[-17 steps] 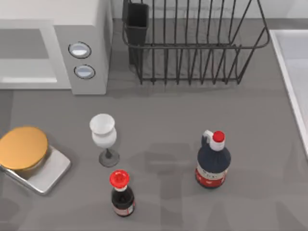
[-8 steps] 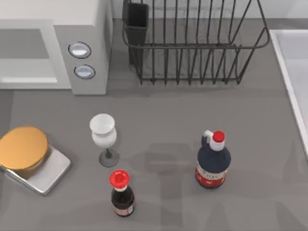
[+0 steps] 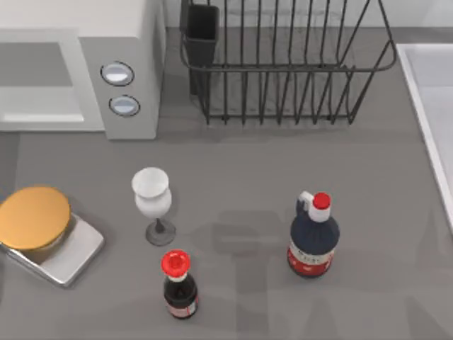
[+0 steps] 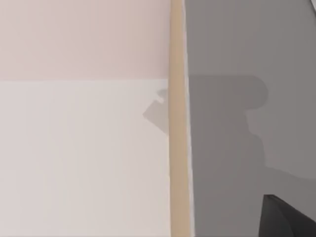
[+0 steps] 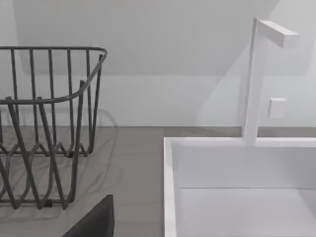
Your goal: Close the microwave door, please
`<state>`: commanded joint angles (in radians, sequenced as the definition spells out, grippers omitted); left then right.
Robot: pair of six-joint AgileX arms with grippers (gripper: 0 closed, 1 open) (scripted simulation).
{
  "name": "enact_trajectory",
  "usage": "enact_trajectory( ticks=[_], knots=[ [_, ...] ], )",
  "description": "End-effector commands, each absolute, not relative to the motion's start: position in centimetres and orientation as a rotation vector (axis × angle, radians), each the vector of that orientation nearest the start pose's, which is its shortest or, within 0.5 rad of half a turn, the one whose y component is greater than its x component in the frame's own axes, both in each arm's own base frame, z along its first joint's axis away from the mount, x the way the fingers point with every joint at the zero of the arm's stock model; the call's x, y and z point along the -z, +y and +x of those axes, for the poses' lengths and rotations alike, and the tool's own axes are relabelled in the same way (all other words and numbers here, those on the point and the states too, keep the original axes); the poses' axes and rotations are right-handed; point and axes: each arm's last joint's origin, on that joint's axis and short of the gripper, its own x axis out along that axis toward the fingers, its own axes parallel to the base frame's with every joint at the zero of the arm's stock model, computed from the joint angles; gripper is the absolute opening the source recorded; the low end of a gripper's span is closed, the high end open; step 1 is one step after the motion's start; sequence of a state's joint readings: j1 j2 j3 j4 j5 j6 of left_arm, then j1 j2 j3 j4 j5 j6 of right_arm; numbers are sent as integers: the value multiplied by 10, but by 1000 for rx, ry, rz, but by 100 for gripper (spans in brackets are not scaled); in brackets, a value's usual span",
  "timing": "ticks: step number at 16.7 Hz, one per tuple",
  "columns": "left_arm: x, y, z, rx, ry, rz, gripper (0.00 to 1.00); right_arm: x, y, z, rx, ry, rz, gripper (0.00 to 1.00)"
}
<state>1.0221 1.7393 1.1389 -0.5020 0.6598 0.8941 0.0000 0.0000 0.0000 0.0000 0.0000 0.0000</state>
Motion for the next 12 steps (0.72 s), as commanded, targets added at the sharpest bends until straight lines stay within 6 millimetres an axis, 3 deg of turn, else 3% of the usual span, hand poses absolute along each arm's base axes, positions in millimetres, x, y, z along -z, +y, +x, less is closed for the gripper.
enact_trajectory(
  ticks=[3, 5, 10, 12],
  knots=[
    [-156, 286, 194, 15, 780, 17, 0, -160, -1, 106, 0, 0, 0, 100],
    [-145, 284, 193, 19, 785, 9, 0, -160, -1, 106, 0, 0, 0, 100],
    [-146, 282, 194, 22, 784, 11, 0, -160, -1, 106, 0, 0, 0, 100],
    [-148, 271, 197, 21, 783, 15, 0, -160, -1, 106, 0, 0, 0, 100]
  ],
)
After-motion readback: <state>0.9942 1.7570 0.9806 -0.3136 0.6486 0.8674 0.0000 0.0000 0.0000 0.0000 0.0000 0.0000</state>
